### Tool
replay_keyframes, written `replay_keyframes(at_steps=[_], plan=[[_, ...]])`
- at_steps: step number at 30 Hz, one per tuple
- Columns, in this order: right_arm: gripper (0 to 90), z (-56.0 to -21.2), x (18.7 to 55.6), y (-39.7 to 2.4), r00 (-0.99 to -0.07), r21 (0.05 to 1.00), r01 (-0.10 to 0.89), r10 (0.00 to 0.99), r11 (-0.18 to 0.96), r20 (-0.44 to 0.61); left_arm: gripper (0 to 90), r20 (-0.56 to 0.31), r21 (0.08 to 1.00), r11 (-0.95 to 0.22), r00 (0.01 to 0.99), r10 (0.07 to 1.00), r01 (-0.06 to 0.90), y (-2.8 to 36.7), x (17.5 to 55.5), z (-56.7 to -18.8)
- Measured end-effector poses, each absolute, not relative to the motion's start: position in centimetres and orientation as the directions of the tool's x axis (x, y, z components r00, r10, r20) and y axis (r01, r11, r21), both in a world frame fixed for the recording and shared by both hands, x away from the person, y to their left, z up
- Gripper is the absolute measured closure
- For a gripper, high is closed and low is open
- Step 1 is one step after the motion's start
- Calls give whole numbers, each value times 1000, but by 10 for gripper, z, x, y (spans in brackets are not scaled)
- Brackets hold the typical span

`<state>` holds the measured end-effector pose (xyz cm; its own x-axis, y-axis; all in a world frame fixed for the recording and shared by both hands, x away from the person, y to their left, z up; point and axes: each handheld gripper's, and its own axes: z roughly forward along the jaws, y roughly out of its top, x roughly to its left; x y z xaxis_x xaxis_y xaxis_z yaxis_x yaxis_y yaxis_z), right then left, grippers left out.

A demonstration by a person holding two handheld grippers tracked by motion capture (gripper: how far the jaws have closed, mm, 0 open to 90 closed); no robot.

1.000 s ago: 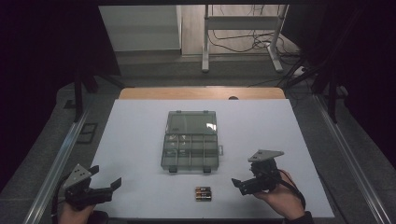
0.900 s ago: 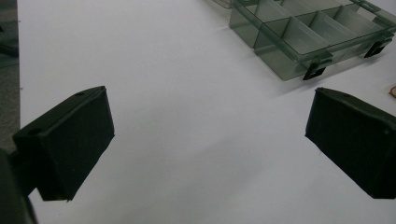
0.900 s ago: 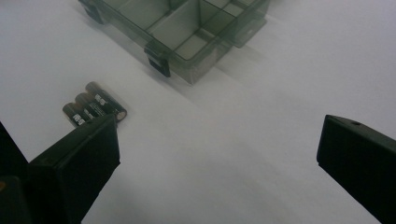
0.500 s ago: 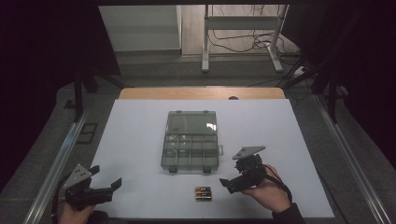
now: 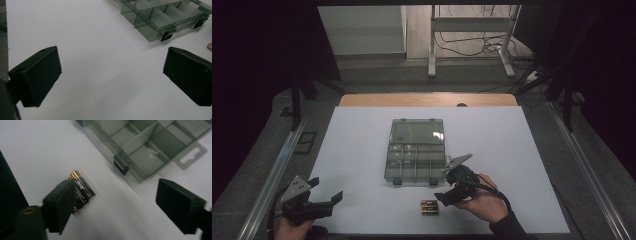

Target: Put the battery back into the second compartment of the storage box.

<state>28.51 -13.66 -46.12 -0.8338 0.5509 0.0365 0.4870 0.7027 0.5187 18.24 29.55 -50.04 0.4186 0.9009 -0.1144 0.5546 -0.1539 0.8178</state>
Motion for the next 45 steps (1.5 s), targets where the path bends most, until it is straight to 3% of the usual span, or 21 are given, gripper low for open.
replay_keyframes(at_steps=[7, 19, 32, 37, 45], plan=[[417, -470, 287, -122, -863, 460, 469, 501, 754, 58, 20, -112, 818, -158, 421, 900, 554, 295, 182, -500], [625, -488, 285, -99, -911, 409, 389, 411, 826, 37, 21, -102, 815, -173, 430, 897, 553, 294, 183, -500], [688, -501, 292, -93, -927, 374, 358, 372, 856, 38, 22, -101, 815, -174, 431, 897, 553, 294, 183, -500], [767, -505, 296, -92, -932, 369, 344, 363, 864, 17, 22, -102, 814, -174, 432, 896, 553, 294, 183, -500], [771, -499, 294, -93, -931, 377, 347, 363, 859, 30, 22, -104, 814, -174, 433, 895, 554, 294, 183, -500]])
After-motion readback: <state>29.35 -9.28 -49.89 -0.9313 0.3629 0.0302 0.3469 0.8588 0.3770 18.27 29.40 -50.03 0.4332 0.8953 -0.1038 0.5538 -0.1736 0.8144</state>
